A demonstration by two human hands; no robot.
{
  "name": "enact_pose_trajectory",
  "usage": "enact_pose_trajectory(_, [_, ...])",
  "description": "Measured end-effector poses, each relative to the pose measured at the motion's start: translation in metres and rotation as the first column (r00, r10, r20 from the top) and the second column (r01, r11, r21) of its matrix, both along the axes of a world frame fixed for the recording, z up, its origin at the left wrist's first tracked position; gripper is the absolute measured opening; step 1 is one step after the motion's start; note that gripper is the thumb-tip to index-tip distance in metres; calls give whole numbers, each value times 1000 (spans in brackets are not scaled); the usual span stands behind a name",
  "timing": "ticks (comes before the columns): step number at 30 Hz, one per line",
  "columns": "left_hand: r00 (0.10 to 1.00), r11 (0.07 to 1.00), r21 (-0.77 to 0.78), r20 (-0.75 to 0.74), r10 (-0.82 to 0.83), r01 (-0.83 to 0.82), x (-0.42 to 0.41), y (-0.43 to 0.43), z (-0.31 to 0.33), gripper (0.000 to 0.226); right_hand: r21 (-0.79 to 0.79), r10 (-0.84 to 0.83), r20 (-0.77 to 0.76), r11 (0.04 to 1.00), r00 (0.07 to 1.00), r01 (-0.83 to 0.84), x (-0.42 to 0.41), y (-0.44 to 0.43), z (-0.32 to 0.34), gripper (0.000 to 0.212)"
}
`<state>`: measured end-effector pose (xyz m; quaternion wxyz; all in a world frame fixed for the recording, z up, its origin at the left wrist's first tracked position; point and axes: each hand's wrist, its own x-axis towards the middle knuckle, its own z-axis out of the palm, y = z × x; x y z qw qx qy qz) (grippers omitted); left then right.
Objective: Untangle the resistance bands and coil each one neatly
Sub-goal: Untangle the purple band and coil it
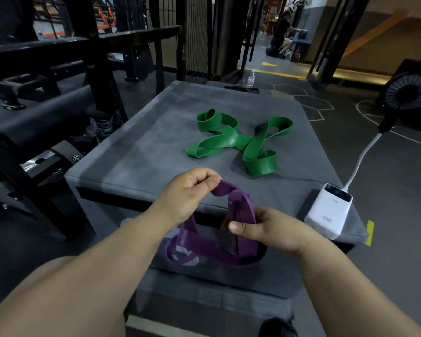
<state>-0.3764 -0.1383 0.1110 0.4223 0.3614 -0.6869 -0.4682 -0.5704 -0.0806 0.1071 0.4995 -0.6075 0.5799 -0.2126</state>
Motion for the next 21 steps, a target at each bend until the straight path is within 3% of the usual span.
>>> enact_pose_trajectory(2, [1000,999,55,-18,1,0,-1,1,1,26,3,5,15,1000,1000,-5,0,0,1,40])
enact_pose_trajectory(5, [983,971,225,-182,-36,77,0,3,6,27,19,66,103,997,993,-68,1,0,3,19])
enact_pose_trajectory(9, [963,919,368,-265,-46,145,5,3,11,26,3,167,228,985,959,-172,-3,1,0,50])
enact_pose_trajectory(11, [969,912,384,-244,-50,143,6,0,9,28,25,221,377,968,900,-248,-5,1,1,52])
enact_pose_trajectory(14, [981,909,394,-184,-69,138,4,-2,6,41,-3,302,566,931,767,-365,-6,3,5,36])
enact_pose_trajectory(18, [998,966,249,-9,-62,62,-1,-2,2,45,-37,332,682,905,652,-423,-4,4,6,35])
enact_pose_trajectory(21, [992,973,203,38,-117,106,-3,0,-4,50,-60,315,746,910,587,-411,-1,2,3,28])
